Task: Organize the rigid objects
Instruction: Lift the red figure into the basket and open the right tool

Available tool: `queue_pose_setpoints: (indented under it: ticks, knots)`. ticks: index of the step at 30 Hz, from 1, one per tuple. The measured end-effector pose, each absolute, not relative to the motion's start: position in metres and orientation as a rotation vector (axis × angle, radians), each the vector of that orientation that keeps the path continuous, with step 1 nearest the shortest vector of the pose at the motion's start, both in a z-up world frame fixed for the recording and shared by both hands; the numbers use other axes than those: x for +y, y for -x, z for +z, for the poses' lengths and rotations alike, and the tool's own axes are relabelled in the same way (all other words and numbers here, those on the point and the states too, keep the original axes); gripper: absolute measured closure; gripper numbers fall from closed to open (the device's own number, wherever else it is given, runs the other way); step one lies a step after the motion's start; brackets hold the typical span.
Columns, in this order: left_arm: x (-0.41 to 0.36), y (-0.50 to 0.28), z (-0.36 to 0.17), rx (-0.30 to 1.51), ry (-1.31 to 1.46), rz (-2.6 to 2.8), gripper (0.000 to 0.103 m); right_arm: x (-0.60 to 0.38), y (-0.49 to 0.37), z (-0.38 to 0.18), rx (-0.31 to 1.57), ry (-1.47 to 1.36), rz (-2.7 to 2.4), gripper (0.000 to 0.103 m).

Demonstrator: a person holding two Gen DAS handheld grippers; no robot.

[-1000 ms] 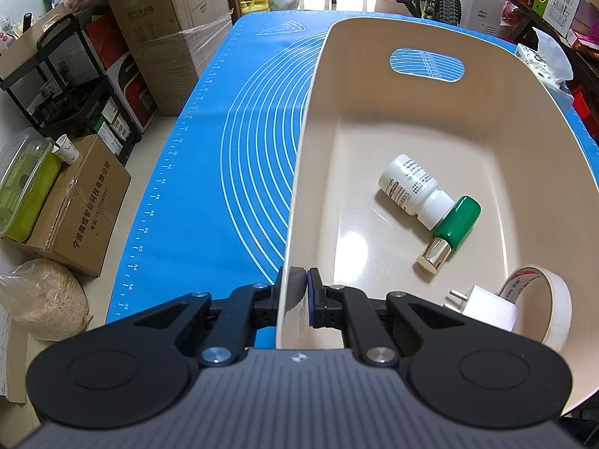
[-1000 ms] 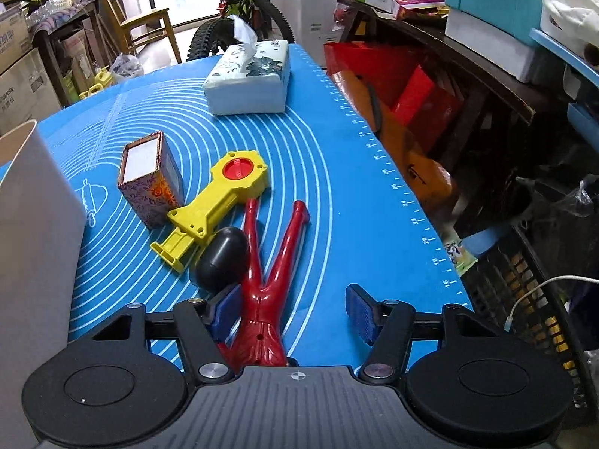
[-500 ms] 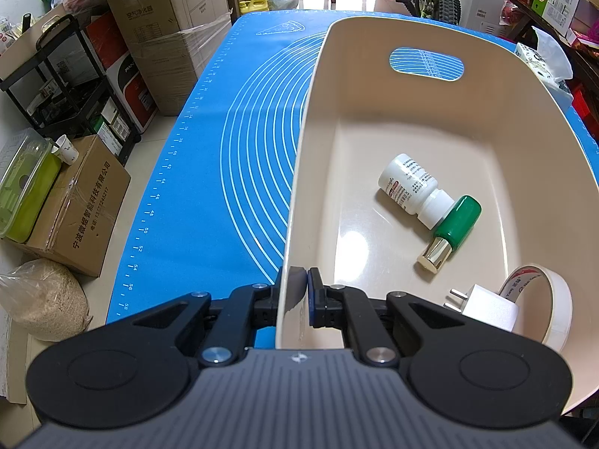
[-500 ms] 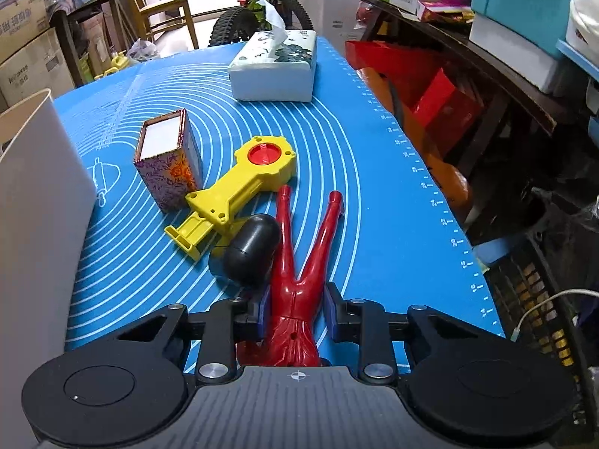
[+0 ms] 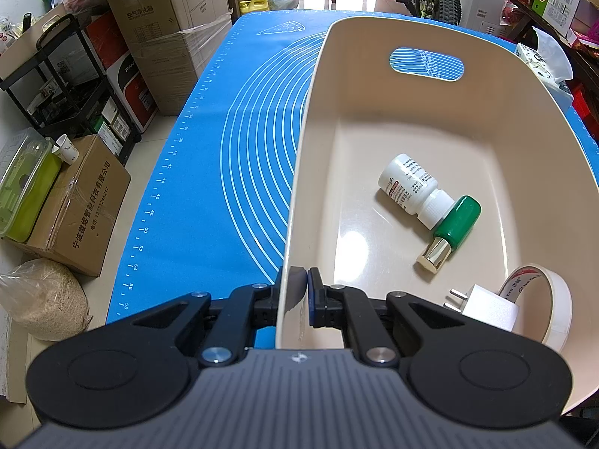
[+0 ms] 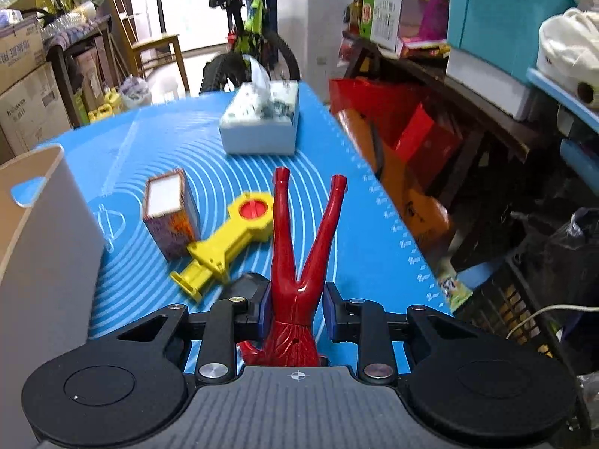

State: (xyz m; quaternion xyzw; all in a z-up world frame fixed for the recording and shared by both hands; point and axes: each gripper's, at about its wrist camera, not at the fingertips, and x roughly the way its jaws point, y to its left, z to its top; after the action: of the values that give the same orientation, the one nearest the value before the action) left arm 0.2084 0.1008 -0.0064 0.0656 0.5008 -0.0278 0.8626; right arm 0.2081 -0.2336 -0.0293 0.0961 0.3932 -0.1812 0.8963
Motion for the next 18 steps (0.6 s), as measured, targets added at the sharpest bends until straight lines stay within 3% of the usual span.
queue_pose_setpoints:
  ticks: [18]
  knots:
    - [0.101,-0.208,-0.006,1.05,-0.137,-0.058,0.092,-0.195,-0.185,0.034,0.538,-0.161,-0.271,0.067]
